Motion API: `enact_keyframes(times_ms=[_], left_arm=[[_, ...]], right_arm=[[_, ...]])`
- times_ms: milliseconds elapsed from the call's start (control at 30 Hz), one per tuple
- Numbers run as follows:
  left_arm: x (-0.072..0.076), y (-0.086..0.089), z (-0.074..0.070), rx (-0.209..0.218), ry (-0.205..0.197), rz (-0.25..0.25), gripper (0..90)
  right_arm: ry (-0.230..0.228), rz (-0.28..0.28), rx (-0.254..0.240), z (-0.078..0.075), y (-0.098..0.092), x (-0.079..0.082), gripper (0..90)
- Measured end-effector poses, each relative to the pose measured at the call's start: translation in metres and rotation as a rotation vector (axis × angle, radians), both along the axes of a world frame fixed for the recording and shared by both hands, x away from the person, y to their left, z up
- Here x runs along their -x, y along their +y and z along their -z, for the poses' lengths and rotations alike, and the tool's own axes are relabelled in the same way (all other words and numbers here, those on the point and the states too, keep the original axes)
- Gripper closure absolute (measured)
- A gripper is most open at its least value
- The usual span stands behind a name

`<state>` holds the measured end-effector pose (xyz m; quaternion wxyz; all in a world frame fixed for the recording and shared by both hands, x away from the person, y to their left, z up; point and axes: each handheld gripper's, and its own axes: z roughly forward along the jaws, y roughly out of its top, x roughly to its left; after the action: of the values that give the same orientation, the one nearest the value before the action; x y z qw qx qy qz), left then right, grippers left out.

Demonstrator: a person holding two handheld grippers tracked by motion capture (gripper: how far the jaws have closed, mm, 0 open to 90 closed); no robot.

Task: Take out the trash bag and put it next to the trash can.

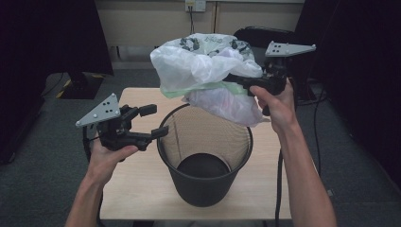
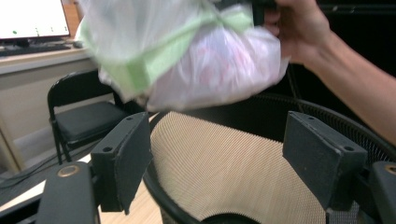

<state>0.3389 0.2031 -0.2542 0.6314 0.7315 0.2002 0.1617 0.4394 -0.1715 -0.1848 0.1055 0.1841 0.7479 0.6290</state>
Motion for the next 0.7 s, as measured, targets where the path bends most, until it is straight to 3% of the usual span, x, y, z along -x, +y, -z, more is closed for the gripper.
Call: enact_keyframes(times_ms=[167,267,500,700], left_arm=[[0.001,-0.002,0.006,-0.012,0.011,0.003,23.2],[0.001,-0.002,0.014,0.018,0.066,0.034,23.5],[0.012,0.003,0.025,-0.007,0.059,0.021,23.2],[0.020,0.017,0.036,-0.020,0.071,0.004,22.2]], right_arm=[[-0.002,0.024,0.005,-0.005,-0.007,-0.013,81.1],[0.019,0.058,0.003,0.000,-0.012,-0.029,81.1],[0.052,0.112,0.037,0.012,-0.016,-0.053,81.2],[0.080,0.144,0.065,0.030,-0.016,-0.061,81.1]])
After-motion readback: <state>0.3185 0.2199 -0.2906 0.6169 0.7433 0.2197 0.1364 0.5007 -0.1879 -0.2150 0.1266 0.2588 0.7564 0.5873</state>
